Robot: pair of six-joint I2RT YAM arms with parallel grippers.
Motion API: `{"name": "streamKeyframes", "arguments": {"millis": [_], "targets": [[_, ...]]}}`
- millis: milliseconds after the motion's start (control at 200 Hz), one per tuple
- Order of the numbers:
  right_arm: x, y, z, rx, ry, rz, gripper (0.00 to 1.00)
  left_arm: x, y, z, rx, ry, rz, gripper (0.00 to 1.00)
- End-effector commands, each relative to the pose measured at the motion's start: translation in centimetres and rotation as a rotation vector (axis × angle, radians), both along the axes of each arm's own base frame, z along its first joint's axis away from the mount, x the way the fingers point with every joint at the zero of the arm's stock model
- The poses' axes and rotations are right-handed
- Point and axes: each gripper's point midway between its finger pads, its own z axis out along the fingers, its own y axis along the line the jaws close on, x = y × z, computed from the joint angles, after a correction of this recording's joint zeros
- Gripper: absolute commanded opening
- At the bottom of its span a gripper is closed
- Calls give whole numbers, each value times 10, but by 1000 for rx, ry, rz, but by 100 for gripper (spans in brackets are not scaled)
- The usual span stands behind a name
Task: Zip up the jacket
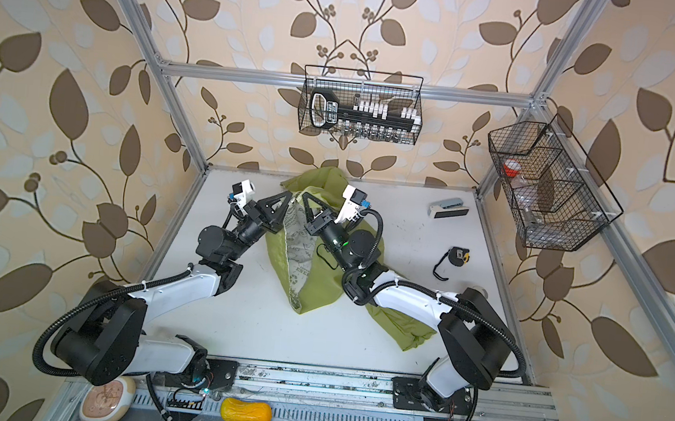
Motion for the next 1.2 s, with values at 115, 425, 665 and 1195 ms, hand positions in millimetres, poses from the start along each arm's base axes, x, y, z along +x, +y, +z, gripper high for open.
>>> {"name": "streamKeyframes", "arguments": {"millis": [115,425,665,1195], "targets": [[-8,4,11,33,-31,34,0,-20,-2,27,-26,-113,-35,0],[-5,-1,8,34,-14,8,0,-20,-1,28,-28,-118,-31,0],[-4,-4,8,38,-8,-3,0,-20,0,28,-28,-118,-27,0],[1,-5,2,40,8,-5,0,-24,-1,30,-27,-126,-35,0]]}}
